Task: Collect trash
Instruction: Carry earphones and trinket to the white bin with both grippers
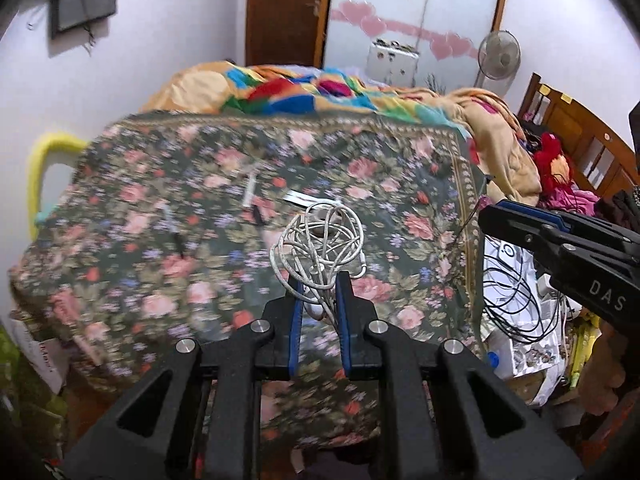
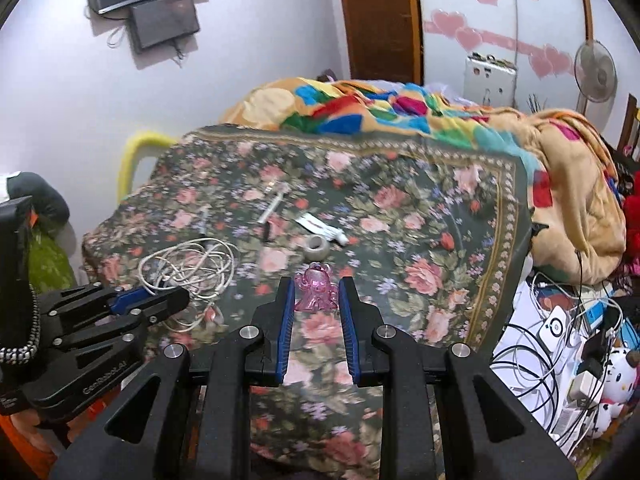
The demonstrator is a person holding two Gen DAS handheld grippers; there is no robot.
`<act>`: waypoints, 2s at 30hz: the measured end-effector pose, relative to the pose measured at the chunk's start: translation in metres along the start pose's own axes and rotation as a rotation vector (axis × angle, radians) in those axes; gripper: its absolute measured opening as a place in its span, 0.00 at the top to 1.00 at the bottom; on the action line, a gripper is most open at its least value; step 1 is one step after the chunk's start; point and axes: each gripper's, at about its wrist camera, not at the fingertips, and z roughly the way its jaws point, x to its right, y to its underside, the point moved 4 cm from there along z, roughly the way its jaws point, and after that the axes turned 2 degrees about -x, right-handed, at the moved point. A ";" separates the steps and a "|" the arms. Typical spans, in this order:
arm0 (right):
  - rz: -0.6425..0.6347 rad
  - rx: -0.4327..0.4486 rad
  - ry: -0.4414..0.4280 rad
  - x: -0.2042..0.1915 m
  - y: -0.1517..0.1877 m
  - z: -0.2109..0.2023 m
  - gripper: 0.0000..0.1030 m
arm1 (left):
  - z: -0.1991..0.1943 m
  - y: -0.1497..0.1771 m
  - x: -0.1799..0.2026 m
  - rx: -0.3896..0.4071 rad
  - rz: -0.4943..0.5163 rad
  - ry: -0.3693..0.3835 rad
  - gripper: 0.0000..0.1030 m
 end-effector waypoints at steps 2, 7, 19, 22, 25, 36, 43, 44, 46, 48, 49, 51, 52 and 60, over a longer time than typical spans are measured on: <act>-0.020 0.008 -0.013 -0.017 0.000 -0.009 0.80 | -0.018 0.005 -0.010 0.019 -0.010 -0.014 0.86; -0.074 0.025 -0.040 -0.058 0.003 -0.026 0.80 | -0.062 0.025 -0.042 0.056 -0.040 -0.064 0.86; -0.214 0.037 -0.137 -0.174 0.018 -0.042 0.80 | -0.151 0.092 -0.141 0.118 -0.177 -0.184 0.86; -0.265 0.035 -0.167 -0.210 0.023 -0.041 0.80 | -0.171 0.113 -0.168 0.125 -0.211 -0.226 0.86; -0.308 0.029 -0.197 -0.242 0.031 -0.040 0.80 | -0.188 0.134 -0.194 0.126 -0.245 -0.272 0.86; -0.431 -0.081 -0.324 -0.354 0.073 -0.008 0.80 | -0.222 0.213 -0.280 0.083 -0.394 -0.382 0.86; -0.506 -0.216 -0.347 -0.409 0.102 0.032 0.80 | -0.210 0.254 -0.319 0.012 -0.483 -0.406 0.86; -0.514 -0.235 -0.347 -0.415 0.106 0.038 0.80 | -0.207 0.258 -0.322 0.002 -0.493 -0.407 0.86; -0.530 -0.274 -0.345 -0.427 0.115 0.051 0.80 | -0.198 0.267 -0.330 -0.023 -0.523 -0.402 0.86; -0.540 -0.308 -0.352 -0.437 0.120 0.060 0.80 | -0.190 0.275 -0.337 -0.045 -0.549 -0.396 0.86; -0.542 -0.328 -0.358 -0.442 0.123 0.066 0.79 | -0.186 0.279 -0.340 -0.057 -0.556 -0.393 0.86; -0.545 -0.355 -0.366 -0.451 0.127 0.075 0.80 | -0.179 0.284 -0.346 -0.080 -0.561 -0.399 0.86; -0.550 -0.378 -0.368 -0.455 0.129 0.081 0.79 | -0.175 0.286 -0.348 -0.088 -0.564 -0.401 0.86; -0.572 -0.472 -0.334 -0.460 0.139 0.106 0.60 | -0.143 0.290 -0.360 -0.142 -0.594 -0.367 0.86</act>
